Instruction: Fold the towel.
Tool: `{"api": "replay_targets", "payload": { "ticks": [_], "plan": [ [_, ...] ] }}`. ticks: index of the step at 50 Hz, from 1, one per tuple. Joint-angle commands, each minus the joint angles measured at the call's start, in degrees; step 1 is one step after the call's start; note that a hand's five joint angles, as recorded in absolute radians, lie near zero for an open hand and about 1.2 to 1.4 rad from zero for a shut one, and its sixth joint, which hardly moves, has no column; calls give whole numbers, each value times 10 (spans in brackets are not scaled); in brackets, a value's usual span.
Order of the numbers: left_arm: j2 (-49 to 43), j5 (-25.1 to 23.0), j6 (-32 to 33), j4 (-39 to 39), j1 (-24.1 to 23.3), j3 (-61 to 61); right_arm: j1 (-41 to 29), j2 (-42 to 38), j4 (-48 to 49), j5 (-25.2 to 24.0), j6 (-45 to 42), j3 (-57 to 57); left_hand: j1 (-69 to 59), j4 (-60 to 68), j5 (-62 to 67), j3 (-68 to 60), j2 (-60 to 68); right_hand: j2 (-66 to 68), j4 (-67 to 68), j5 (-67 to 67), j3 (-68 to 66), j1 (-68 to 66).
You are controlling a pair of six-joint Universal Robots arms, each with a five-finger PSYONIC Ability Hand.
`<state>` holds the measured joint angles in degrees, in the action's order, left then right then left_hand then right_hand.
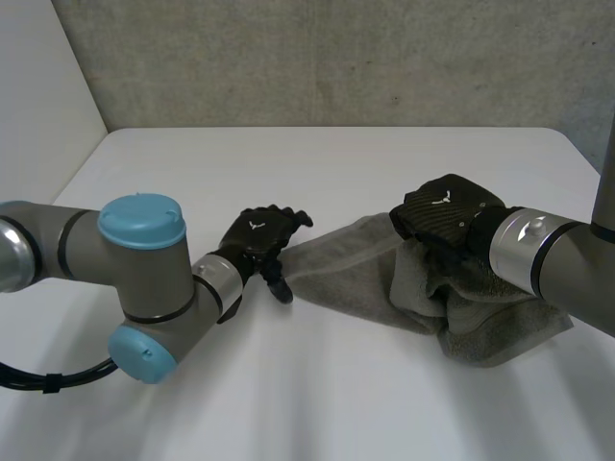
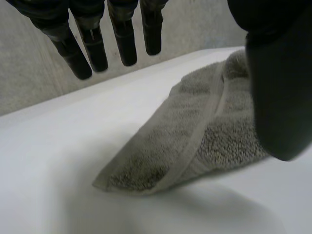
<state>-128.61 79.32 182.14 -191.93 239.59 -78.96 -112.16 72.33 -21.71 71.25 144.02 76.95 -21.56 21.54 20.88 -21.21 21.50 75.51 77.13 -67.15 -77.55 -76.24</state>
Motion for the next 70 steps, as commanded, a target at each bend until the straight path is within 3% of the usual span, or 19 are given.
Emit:
{"api": "replay_targets", "payload": {
  "ticks": [1, 20, 28, 30, 50, 58, 63, 67, 70],
  "plan": [
    [-45, 1, 3, 12, 0, 38, -5, -1, 0, -1, -1, 3, -46, 47, -47, -50, 47, 45, 29, -28, -24, -38],
    [-96, 2, 39, 8, -4, 64, -4, -7, 1, -1, -1, 7, -178, 178, 84, -181, 178, 45, 29, -28, -24, -38],
    [-99, 1, 38, 8, -4, 72, -4, -8, 1, -1, -1, 8, -309, 309, 216, -312, 309, 45, 29, -28, -24, -38],
    [-98, 1, 36, 8, -6, 78, -4, -9, 1, 0, -1, 9, -403, 403, 309, -406, 403, 45, 29, -28, -24, -38],
    [-95, 1, 33, 6, -26, 86, -4, -13, 2, 2, -1, 13, -448, 449, 355, -452, 449, 45, 29, -28, -24, -38],
    [-102, 0, 37, 6, -26, 87, -4, -13, 2, 2, -1, 13, -369, 369, 276, -373, 370, 45, 29, -28, -24, -38],
    [-102, 0, 37, 6, -26, 88, -4, -13, 3, 3, -1, 13, -423, 423, 330, -427, 424, 45, 29, -28, -24, -38],
    [-96, 7, 37, 6, -26, 90, -3, -13, 6, 2, -1, 12, -584, 584, 490, -587, 584, 45, 29, -28, -24, -38],
    [-85, 23, 39, 11, -26, 102, 3, -11, 19, -1, 5, 7, -584, 585, 491, -588, 585, 45, 29, -28, -24, -38]
  ]
}}
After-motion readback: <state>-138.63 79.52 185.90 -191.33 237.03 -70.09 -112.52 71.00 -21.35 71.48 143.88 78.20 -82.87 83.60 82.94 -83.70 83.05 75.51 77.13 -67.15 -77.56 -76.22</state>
